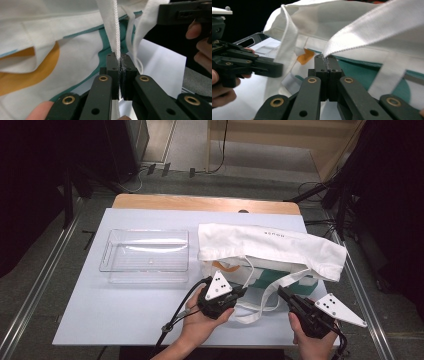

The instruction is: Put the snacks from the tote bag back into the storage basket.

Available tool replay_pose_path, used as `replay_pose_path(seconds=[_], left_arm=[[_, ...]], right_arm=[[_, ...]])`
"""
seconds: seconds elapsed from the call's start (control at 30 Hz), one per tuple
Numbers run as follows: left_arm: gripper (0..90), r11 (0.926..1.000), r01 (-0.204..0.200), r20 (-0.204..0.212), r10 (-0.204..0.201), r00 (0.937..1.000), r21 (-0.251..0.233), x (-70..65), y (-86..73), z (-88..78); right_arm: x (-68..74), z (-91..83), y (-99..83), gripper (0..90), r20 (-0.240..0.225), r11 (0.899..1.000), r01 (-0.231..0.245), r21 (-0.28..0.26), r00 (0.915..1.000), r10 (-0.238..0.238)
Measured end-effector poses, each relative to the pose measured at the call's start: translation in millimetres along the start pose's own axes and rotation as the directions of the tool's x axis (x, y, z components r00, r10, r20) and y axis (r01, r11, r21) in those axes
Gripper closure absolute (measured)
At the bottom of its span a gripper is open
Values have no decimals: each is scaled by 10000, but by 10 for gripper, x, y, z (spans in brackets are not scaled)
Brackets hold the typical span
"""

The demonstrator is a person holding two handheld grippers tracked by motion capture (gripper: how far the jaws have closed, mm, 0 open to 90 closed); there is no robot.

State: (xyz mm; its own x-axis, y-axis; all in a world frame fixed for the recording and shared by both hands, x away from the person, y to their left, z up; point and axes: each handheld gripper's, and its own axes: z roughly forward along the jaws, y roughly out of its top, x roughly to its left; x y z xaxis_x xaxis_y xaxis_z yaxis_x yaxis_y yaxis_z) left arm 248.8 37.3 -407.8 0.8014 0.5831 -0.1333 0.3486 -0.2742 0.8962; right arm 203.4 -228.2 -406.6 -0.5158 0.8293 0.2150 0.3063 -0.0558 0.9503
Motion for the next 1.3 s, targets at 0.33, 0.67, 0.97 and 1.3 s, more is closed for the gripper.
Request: replay_pose_path(seconds=[0.33,0.67,0.97,1.3], left_arm=[[882,9998,-129,-226,132,9997,137,-77,73,161],[781,9996,-71,-495,85,9987,288,-97,114,321],[589,9998,4,553,-14,9985,182,-98,116,403],[619,9994,-289,-36,290,9996,191,-146,110,477]], right_arm=[[51,123,88,900,-434,10000,-59,-9,9990,59],[44,143,111,900,-736,9999,-141,77,9972,147],[13,162,127,900,-943,9997,-236,112,9952,245],[-1,154,135,900,-1368,9989,-472,0,9895,468]])
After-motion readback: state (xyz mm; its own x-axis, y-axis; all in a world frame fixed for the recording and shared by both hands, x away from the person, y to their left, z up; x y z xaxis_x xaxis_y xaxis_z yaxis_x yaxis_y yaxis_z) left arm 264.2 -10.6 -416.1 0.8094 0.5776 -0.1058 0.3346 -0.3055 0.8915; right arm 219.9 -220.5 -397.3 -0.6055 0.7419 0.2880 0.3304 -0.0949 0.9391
